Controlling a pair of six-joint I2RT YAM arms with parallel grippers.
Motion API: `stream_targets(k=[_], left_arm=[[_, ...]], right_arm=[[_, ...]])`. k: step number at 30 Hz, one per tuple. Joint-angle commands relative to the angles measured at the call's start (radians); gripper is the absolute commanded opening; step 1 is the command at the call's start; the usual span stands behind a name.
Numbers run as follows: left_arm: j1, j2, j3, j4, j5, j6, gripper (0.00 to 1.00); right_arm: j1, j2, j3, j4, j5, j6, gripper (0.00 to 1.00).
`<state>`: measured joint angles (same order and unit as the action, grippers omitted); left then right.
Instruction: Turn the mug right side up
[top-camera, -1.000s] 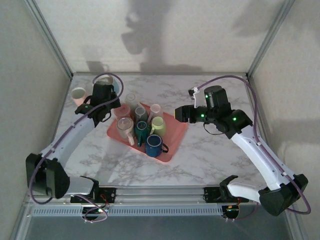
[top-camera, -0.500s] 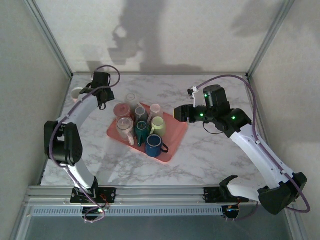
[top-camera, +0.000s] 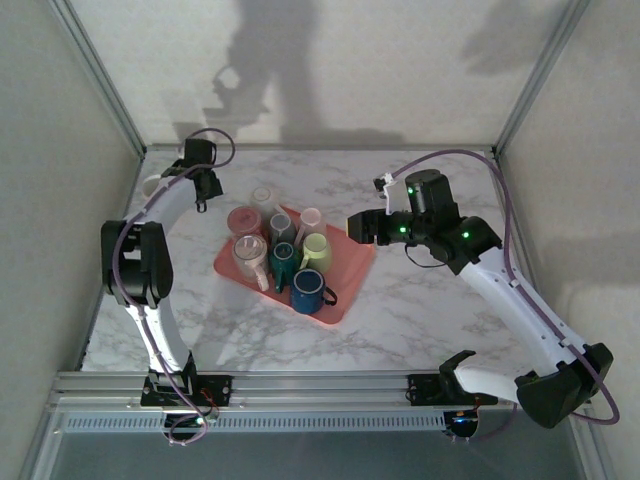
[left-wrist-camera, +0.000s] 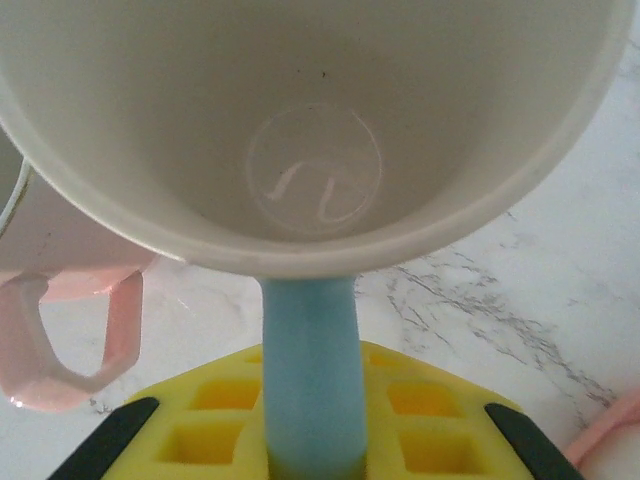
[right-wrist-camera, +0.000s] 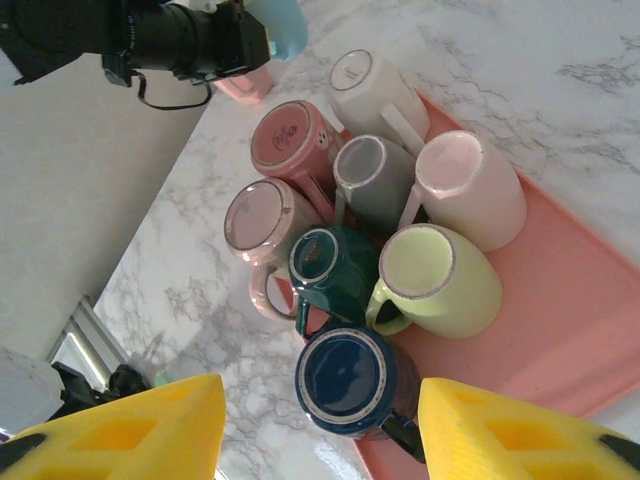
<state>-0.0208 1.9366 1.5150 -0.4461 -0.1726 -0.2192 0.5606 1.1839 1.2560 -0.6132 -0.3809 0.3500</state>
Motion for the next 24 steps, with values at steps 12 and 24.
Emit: stream_targets(k=[12, 24], left_arm=[[0.024, 0.084, 0.069, 0.079, 0.004, 0.017, 0.00], [0.036, 0.127, 0.079, 0.090, 0.041, 0.007, 0.10]], right_arm=[[-0.002, 0.023, -0.019, 0.065, -0.062, -0.027, 0.54], [-0.002, 0.042, 0.002, 0.056, -0.087, -0.039, 0.55]])
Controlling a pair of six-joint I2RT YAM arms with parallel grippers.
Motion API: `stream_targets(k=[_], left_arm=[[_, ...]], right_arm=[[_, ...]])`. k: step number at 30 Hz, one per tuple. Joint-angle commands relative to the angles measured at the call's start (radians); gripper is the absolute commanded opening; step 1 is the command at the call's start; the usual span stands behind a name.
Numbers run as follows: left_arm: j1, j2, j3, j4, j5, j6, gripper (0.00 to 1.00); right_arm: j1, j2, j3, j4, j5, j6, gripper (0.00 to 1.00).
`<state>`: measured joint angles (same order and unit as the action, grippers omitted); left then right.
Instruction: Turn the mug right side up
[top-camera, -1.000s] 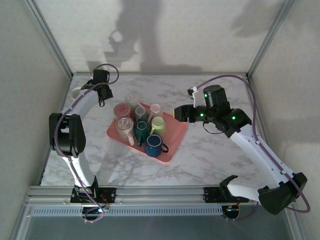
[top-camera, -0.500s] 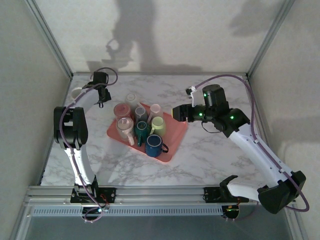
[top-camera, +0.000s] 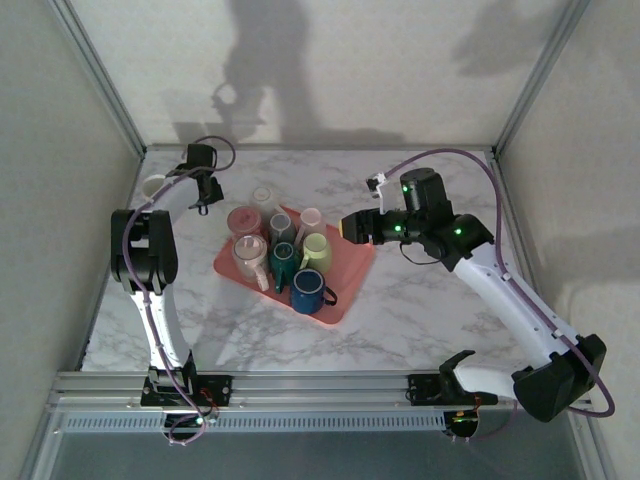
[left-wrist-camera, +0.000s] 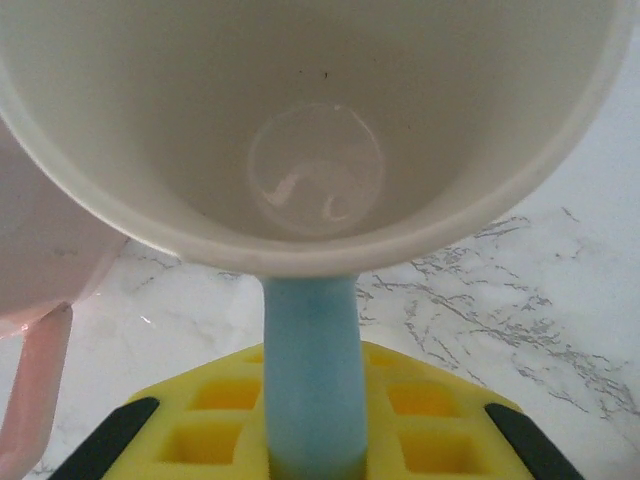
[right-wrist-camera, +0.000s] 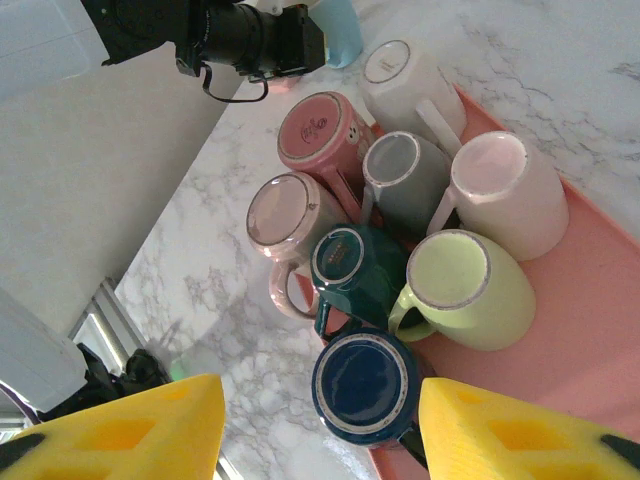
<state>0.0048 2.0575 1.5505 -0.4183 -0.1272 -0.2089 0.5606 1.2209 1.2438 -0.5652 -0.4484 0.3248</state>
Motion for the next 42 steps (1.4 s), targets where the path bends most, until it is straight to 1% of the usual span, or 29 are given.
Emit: stream_targets(k=[1, 4, 7, 8, 10, 13, 16, 20, 24, 26, 28, 31, 33, 36, 38, 42], left_arm=[[0.011, 0.003, 0.043, 0.061, 0.006, -0.001, 0.13], [0.013, -0.003, 0.035, 0.061, 0.033, -0.001, 0.22], [0.014, -0.018, 0.015, 0.065, 0.034, -0.009, 0.37], [0.014, -0.025, 0.009, 0.066, 0.034, -0.009, 0.40], [0.014, -0.050, -0.016, 0.074, 0.040, -0.012, 0.47], [0.015, -0.106, -0.061, 0.096, 0.066, -0.012, 0.53], [0.012, -0.189, -0.129, 0.120, 0.114, -0.012, 0.57], [0.005, -0.335, -0.230, 0.139, 0.202, -0.014, 0.59], [-0.005, -0.486, -0.310, 0.125, 0.297, -0.009, 0.60], [-0.005, -0.550, -0.350, 0.123, 0.384, 0.000, 0.60], [-0.006, -0.607, -0.405, 0.127, 0.510, 0.026, 0.60], [-0.008, -0.698, -0.481, 0.115, 0.638, 0.054, 0.60], [-0.008, -0.750, -0.530, 0.110, 0.680, 0.068, 0.60], [-0.013, -0.823, -0.601, 0.105, 0.723, 0.080, 0.60], [-0.017, -0.866, -0.648, 0.105, 0.754, 0.076, 0.60], [-0.044, -0.942, -0.733, 0.097, 0.822, 0.066, 0.60]], right_arm=[[-0.003, 0.006, 0.014, 0.006, -0.012, -0.009, 0.55], [-0.002, 0.007, 0.017, -0.004, -0.002, -0.008, 0.56], [-0.001, 0.002, 0.016, -0.005, 0.007, -0.009, 0.56], [-0.002, 0.002, 0.017, -0.007, 0.022, -0.003, 0.56], [-0.002, 0.003, 0.028, -0.035, 0.096, 0.028, 0.58], [-0.002, 0.011, 0.040, -0.076, 0.165, 0.028, 0.58], [-0.003, 0.009, 0.033, -0.083, 0.183, 0.014, 0.58], [-0.003, -0.011, 0.025, -0.104, 0.180, -0.064, 0.59], [-0.003, -0.034, 0.000, -0.116, 0.270, -0.107, 0.60], [-0.002, -0.037, -0.007, -0.123, 0.288, -0.138, 0.60], [-0.003, -0.040, -0.017, -0.122, 0.300, -0.179, 0.60], [-0.003, -0.060, -0.065, -0.096, 0.262, -0.296, 0.60], [-0.005, -0.080, -0.110, -0.070, 0.219, -0.384, 0.62], [-0.010, -0.110, -0.195, -0.024, 0.099, -0.544, 0.62], [-0.009, -0.124, -0.244, 0.006, 0.042, -0.646, 0.62], [-0.011, -0.148, -0.343, 0.024, -0.110, -0.943, 0.63]])
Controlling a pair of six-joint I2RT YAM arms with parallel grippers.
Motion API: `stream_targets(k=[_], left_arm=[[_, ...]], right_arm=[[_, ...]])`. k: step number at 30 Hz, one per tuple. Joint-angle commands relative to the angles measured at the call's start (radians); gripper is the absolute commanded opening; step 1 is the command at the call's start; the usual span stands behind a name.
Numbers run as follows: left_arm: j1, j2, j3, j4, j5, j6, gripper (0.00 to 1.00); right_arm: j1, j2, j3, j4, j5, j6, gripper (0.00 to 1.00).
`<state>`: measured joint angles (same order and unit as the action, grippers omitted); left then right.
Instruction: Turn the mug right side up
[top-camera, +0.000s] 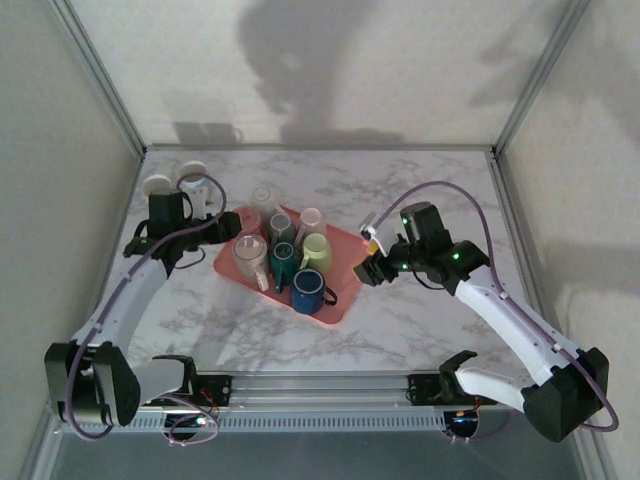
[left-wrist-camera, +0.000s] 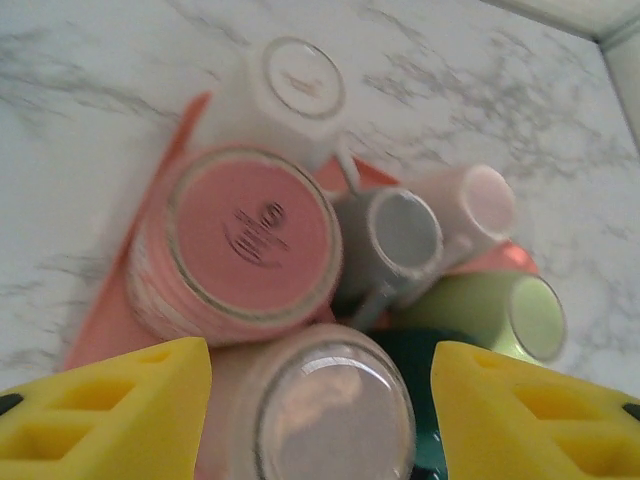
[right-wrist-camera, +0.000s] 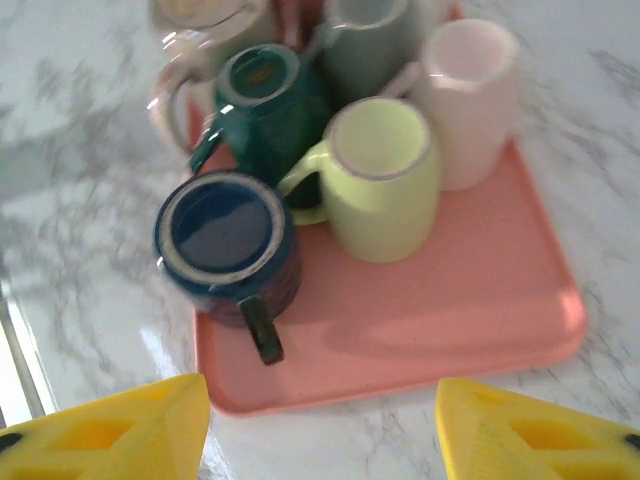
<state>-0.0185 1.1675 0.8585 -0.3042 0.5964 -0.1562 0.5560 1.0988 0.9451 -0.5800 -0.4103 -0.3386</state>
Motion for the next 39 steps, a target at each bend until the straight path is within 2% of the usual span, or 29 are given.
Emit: stream_targets(k=[1, 3, 8, 13, 17, 20, 29, 39], left_arm=[[-0.030, -0.064, -0.055, -0.022, 0.105, 0.010, 0.60], [-0.049, -0.090, -0.081, -0.040, 0.116, 0.012, 0.60], [-0.120, -0.153, -0.098, -0.022, 0.114, -0.013, 0.62], [-0.168, -0.131, -0.068, -0.062, 0.134, -0.075, 0.64], [-0.204, -0.115, -0.056, -0.152, 0.128, -0.109, 0.64], [-0.223, -0.127, -0.074, -0.184, 0.129, -0.116, 0.64], [-0.241, -0.177, -0.118, -0.131, 0.146, -0.178, 0.64], [-0.243, -0.163, -0.094, -0.164, 0.128, -0.149, 0.64]], right_arm=[[-0.005, -0.026, -0.056, 0.039, -0.163, -0.331, 0.64], [-0.004, -0.004, -0.065, 0.018, -0.194, -0.407, 0.64], [0.055, 0.077, -0.048, -0.003, -0.177, -0.409, 0.63], [0.105, 0.154, -0.038, 0.046, -0.109, -0.268, 0.61], [0.129, 0.219, -0.029, 0.103, -0.005, -0.150, 0.59], [0.140, 0.255, -0.037, 0.139, 0.003, -0.126, 0.58], [0.176, 0.342, -0.033, 0.205, -0.010, -0.123, 0.53], [0.186, 0.423, 0.011, 0.192, 0.000, -0.123, 0.47]])
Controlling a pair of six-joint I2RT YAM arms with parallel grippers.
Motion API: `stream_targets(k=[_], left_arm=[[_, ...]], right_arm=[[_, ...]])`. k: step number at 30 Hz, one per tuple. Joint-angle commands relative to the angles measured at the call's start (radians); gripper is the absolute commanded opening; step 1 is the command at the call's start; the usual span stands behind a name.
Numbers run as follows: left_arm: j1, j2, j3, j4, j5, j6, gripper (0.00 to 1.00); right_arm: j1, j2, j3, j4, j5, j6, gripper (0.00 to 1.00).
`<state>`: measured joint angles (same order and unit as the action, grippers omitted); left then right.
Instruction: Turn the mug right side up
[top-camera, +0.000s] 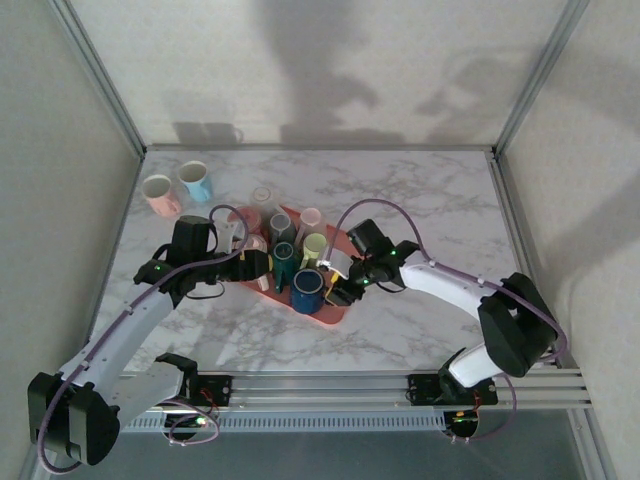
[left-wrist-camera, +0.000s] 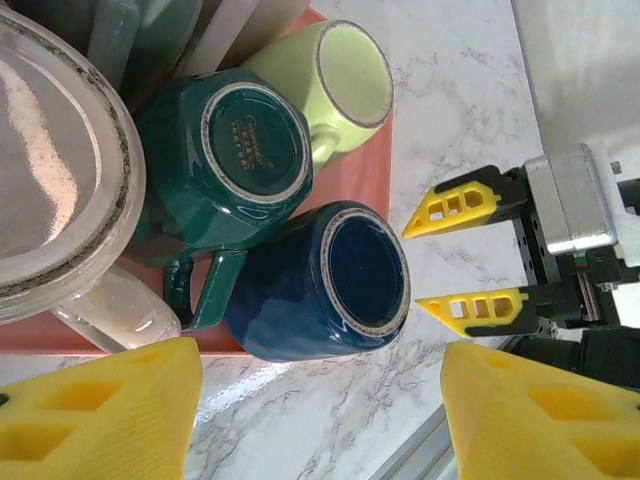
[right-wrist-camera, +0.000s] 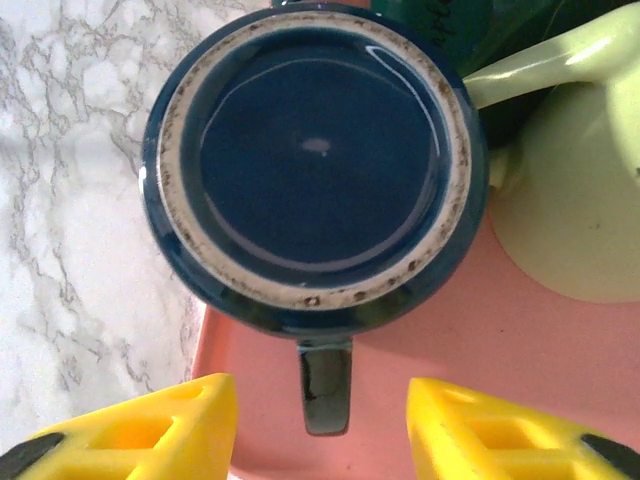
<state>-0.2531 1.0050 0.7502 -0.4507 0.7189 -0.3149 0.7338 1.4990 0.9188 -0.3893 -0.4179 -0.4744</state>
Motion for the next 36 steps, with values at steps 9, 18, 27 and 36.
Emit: stream_targets(k=[9, 18, 27, 36], left_arm=[[-0.008, 0.007, 0.016, -0.016, 0.004, 0.011, 0.65], [-0.010, 0.014, 0.017, -0.016, 0.005, 0.016, 0.64], [-0.009, 0.015, 0.021, -0.013, 0.007, 0.013, 0.64], [-0.009, 0.008, 0.026, 0.008, 0.001, -0.013, 0.63]], right_arm=[[0.052, 0.066, 0.058, -0.013, 0.017, 0.020, 0.45], [0.060, 0.104, 0.071, -0.022, 0.068, 0.013, 0.38], [0.059, 0.118, 0.074, -0.016, 0.086, 0.013, 0.26], [0.062, 0.091, 0.053, 0.001, 0.119, 0.007, 0.02]])
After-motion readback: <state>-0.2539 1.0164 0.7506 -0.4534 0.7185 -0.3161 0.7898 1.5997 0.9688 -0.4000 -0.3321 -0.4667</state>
